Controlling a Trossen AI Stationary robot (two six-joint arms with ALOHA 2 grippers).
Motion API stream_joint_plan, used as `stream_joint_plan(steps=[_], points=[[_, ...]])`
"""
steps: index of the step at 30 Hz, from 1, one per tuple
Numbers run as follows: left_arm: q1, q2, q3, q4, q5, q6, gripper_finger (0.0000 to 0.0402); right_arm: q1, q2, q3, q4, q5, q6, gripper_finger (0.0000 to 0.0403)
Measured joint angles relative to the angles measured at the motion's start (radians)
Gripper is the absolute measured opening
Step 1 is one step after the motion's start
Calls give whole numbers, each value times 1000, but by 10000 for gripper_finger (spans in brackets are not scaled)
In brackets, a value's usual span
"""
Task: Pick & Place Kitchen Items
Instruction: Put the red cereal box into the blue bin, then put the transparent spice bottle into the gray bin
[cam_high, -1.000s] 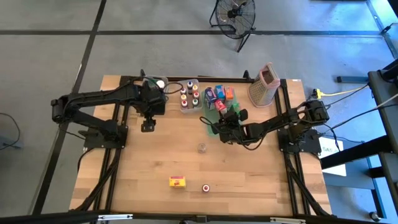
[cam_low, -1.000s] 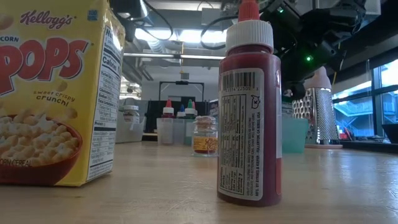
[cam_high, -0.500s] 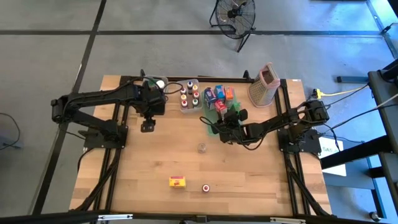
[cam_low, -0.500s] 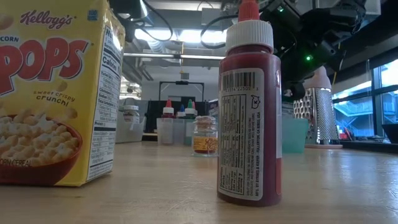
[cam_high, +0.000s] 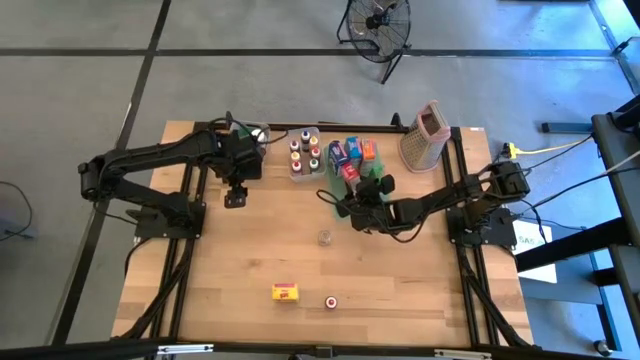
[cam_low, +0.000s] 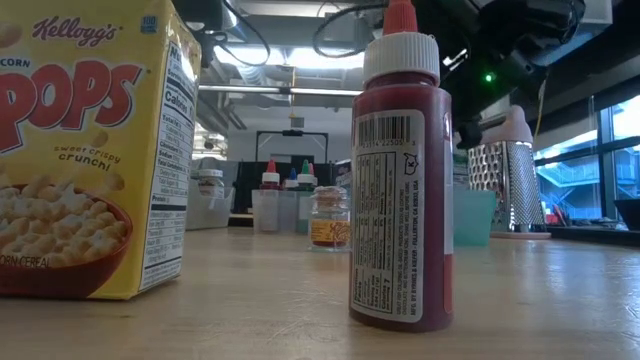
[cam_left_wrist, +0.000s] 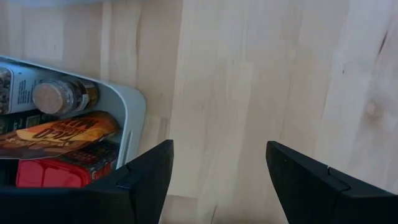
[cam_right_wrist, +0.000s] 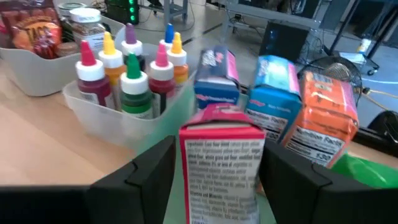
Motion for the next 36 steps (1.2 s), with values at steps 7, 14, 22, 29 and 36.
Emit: stream_joint_plan(steps=[7,14,22,29,36], points=[[0,0,0,0,1,0,251,7,0,23,-9,7,-50,218],[-2,0,0,0,14,-35,251,7,0,22,-27,7,-51,207],[-2,0,0,2,47,-52,251,12,-53,22,-34,8,-80,203],[-2,0,0,4,71,-70,251,38,-187,23,8,33,-223,202],[-2,-1,0,1,96,-131,251,93,-308,106,-7,-72,-410,202]])
